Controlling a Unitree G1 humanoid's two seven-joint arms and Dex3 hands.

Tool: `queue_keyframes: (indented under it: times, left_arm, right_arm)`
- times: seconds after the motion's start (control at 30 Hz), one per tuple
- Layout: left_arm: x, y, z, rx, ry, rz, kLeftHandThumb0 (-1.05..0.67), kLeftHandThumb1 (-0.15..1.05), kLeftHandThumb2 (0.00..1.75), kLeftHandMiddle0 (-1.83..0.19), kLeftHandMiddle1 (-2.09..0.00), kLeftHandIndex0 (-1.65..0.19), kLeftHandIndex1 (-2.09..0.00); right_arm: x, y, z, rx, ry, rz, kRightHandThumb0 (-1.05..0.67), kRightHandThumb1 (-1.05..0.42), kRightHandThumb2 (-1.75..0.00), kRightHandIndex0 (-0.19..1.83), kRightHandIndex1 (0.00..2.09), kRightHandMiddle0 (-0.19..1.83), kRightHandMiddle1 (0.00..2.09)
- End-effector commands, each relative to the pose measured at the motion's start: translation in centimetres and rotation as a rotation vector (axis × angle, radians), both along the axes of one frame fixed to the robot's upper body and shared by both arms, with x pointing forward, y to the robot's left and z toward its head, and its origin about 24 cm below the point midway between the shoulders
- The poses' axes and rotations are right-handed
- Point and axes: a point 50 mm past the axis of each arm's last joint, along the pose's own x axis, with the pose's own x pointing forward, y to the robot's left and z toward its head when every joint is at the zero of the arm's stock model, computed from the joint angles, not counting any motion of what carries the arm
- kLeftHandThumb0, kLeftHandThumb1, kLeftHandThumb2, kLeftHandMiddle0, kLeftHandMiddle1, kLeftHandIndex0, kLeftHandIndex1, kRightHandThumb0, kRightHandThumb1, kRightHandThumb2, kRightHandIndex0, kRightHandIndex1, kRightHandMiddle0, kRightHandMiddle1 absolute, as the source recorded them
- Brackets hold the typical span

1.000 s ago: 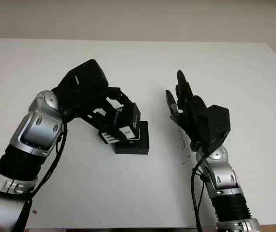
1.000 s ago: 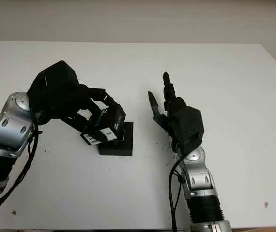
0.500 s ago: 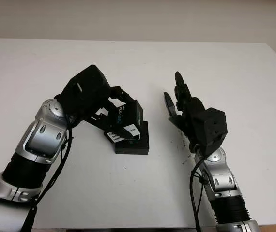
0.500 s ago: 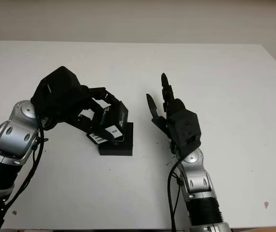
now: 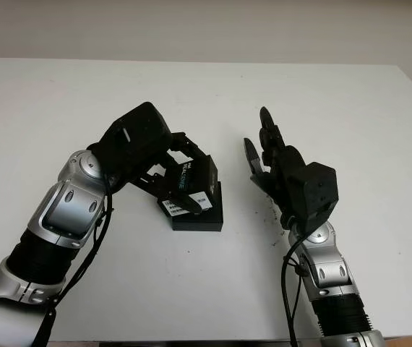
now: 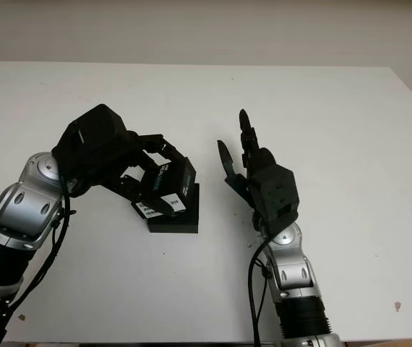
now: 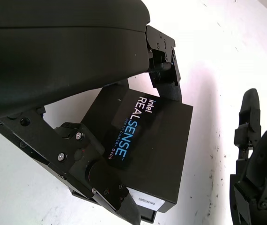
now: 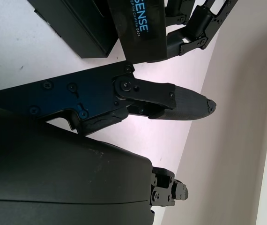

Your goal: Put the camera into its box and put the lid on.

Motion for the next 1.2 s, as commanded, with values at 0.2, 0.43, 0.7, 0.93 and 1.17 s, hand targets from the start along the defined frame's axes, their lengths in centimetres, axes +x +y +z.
queue_keyframes:
  times: [0.2,0.43,0.7,0.93,1.17]
  left_arm:
    - [-0.6,-0.3,-0.3,0.006,0.032,-0.018,-0.19,1.01,0.05,-0.42,-1.73,-0.22,-1.67]
    - [-1.1,-0.5,-0.2,0.019,0.065,-0.019,-0.18,1.01,0.05,-0.41,-1.67,-0.2,-1.66]
    - [-1.6,-0.6,-0.2,0.041,0.078,-0.01,-0.19,1.02,0.05,-0.39,-1.67,-0.21,-1.65]
    - [-1.5,-1.0,-0.9,0.066,0.079,0.005,-0.2,1.01,0.05,-0.41,-1.7,-0.21,-1.67]
    - [-1.5,-1.8,-1.7,0.082,0.094,0.0,-0.19,1.01,0.06,-0.45,-1.74,-0.21,-1.68]
  right_arm:
    - [0.1,0.0,0.3,0.001,-0.022,-0.009,-0.72,-1.05,-0.55,-0.09,0.06,-0.06,0.05]
    - [0.1,0.2,0.4,0.002,-0.028,-0.007,-0.72,-1.05,-0.54,-0.09,0.06,-0.06,0.06]
    - [0.1,0.4,0.3,0.015,-0.021,-0.002,-0.7,-1.05,-0.54,-0.09,0.05,-0.07,0.05]
    - [0.1,0.4,0.1,0.026,-0.024,-0.01,-0.7,-1.05,-0.54,-0.09,0.05,-0.06,0.05]
    - [0.2,0.3,0.1,0.016,-0.023,-0.015,-0.7,-1.05,-0.54,-0.09,0.05,-0.06,0.05]
